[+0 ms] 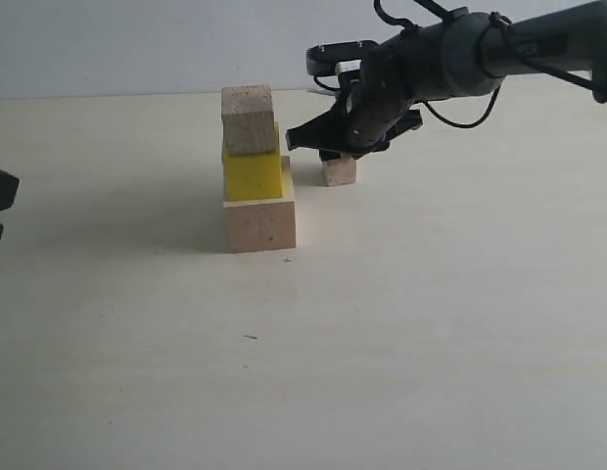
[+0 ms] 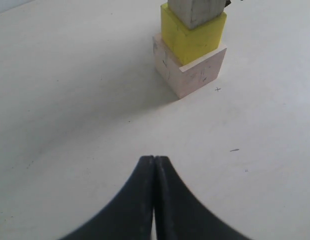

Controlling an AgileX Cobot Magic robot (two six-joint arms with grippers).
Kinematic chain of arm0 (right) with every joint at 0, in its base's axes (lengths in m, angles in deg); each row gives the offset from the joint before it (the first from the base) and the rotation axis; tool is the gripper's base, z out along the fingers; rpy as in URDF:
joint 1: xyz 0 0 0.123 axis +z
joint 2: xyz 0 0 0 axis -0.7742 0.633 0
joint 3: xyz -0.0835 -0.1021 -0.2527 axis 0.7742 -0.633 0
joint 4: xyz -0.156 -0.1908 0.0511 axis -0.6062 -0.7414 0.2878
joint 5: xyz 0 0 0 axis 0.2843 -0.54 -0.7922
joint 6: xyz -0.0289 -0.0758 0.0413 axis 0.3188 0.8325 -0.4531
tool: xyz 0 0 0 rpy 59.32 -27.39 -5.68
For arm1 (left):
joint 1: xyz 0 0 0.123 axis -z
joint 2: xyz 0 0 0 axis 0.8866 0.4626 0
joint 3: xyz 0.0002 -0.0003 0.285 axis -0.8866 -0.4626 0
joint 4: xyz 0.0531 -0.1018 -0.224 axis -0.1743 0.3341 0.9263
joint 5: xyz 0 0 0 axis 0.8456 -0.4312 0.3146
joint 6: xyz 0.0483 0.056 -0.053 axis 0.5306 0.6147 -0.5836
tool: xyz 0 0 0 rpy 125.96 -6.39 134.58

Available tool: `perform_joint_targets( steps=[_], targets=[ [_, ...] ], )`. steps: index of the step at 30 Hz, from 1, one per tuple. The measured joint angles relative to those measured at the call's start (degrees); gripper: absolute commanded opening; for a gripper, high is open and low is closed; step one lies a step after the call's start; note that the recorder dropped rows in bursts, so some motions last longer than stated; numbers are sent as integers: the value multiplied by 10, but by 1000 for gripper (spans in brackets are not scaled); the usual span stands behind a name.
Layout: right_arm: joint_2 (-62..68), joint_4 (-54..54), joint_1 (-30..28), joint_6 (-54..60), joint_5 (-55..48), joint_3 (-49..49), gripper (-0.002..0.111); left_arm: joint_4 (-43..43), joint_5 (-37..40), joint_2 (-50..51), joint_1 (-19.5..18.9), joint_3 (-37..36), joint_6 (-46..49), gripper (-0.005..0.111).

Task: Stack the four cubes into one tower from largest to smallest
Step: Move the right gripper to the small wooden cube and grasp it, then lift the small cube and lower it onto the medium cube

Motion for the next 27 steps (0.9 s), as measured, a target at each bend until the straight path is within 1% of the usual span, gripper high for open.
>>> perform_joint_targets(
  steps=[6,14,22,27],
  targets=[
    [-29,-9,0,0,-66,0,0,0,0,0,0,0,0,1],
    [-101,-14,0,-12,-157,-4,0,0,0,0,0,0,0,1],
    [-226,-9,1,-50,-169,-97,0,0,0,0,0,0,1,1],
    [-315,-9,30,-66,-174,-127,0,4,0,0,0,0,1,1]
  ],
)
